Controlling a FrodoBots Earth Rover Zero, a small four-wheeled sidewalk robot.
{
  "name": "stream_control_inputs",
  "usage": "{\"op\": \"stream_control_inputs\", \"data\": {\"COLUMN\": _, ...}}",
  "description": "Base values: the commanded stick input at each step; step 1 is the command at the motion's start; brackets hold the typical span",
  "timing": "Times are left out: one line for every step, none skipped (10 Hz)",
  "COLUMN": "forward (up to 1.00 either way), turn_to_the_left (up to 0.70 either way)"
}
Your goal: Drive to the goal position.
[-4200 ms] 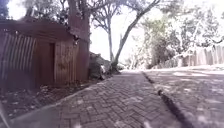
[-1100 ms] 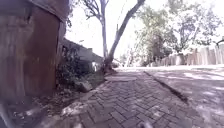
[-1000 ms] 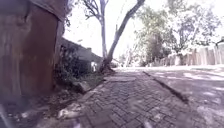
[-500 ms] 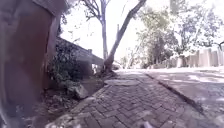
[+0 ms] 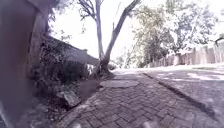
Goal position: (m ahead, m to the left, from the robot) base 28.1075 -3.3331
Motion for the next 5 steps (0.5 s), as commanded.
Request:
{"op": "stream_control_inputs", "data": {"forward": 0.7, "turn_to_the_left": -0.09}}
{"op": "stream_control_inputs", "data": {"forward": 0.7, "turn_to_the_left": -0.03}}
{"op": "stream_control_inputs", "data": {"forward": 0.7, "turn_to_the_left": 0.0}}
{"op": "stream_control_inputs", "data": {"forward": 0.7, "turn_to_the_left": 0.0}}
{"op": "stream_control_inputs", "data": {"forward": 0.7, "turn_to_the_left": 0.0}}
